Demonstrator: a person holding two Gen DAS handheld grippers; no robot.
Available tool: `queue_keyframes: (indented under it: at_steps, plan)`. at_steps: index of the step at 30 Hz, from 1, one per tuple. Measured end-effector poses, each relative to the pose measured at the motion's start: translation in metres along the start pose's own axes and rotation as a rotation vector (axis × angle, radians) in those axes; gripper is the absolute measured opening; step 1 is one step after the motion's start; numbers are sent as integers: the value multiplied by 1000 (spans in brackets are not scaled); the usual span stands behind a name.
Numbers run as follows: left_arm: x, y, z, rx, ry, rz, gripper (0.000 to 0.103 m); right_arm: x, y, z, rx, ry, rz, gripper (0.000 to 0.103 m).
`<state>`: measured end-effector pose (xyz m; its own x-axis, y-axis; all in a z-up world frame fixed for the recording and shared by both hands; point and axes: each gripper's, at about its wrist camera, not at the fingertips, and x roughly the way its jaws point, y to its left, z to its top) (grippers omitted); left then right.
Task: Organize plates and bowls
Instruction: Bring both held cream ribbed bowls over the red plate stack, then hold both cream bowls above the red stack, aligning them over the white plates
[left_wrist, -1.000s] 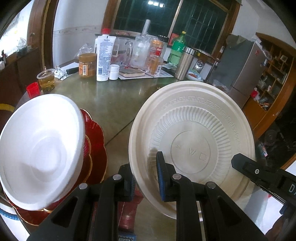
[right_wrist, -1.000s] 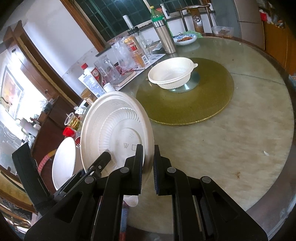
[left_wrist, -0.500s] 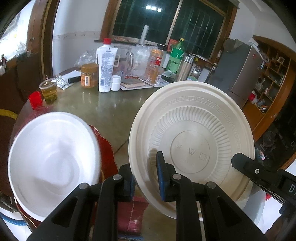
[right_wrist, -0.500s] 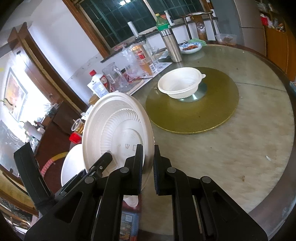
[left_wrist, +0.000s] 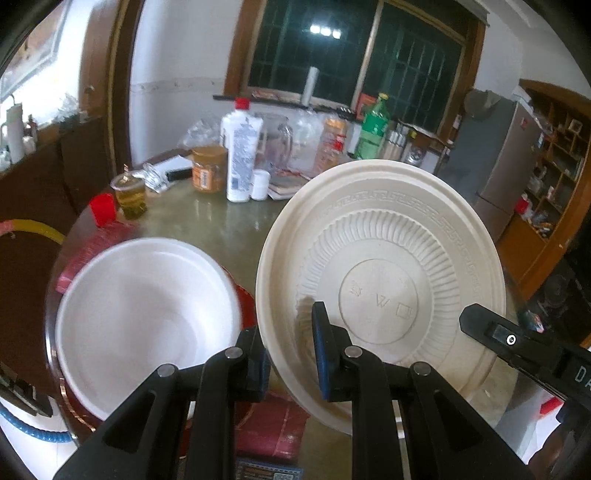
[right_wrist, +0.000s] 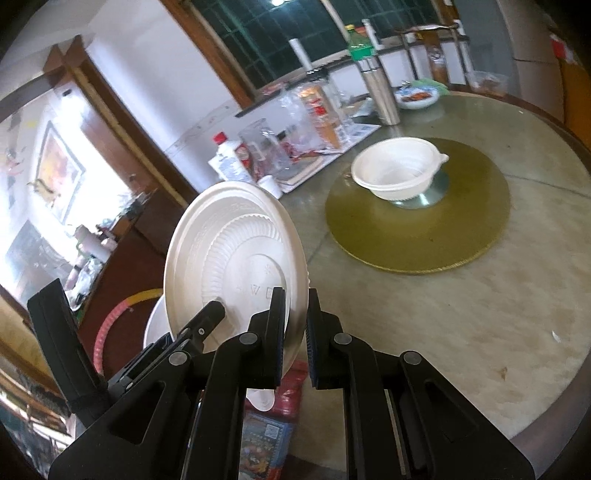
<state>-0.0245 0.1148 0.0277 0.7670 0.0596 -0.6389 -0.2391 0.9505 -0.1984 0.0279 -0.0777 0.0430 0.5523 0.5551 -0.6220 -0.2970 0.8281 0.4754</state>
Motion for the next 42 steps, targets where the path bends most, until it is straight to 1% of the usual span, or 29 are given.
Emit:
queue_keyframes:
  at_steps: [4, 7, 14, 20, 28, 35, 42]
  plan:
    - [-12, 8, 3, -8, -33, 44, 19, 5, 12, 3, -28, 7, 54, 10]
    - [-20, 22, 5, -22, -49, 87, 19, 15, 26, 4, -51, 20, 99, 10]
    - [-33, 59, 7, -73, -66, 167, 19, 39, 62, -2, -105, 77, 181, 10]
    - [-40, 87, 6, -121, -70, 212, 19, 55, 89, -9, -147, 118, 227, 10]
    - [-47, 99, -1, -150, -78, 236, 19, 65, 106, -19, -180, 152, 253, 10]
    - [-43, 105, -6, -163, -42, 233, 19, 76, 108, -24, -175, 189, 257, 10]
    - [-41, 110, -9, -162, -30, 244, 19, 82, 105, -25, -168, 208, 265, 10]
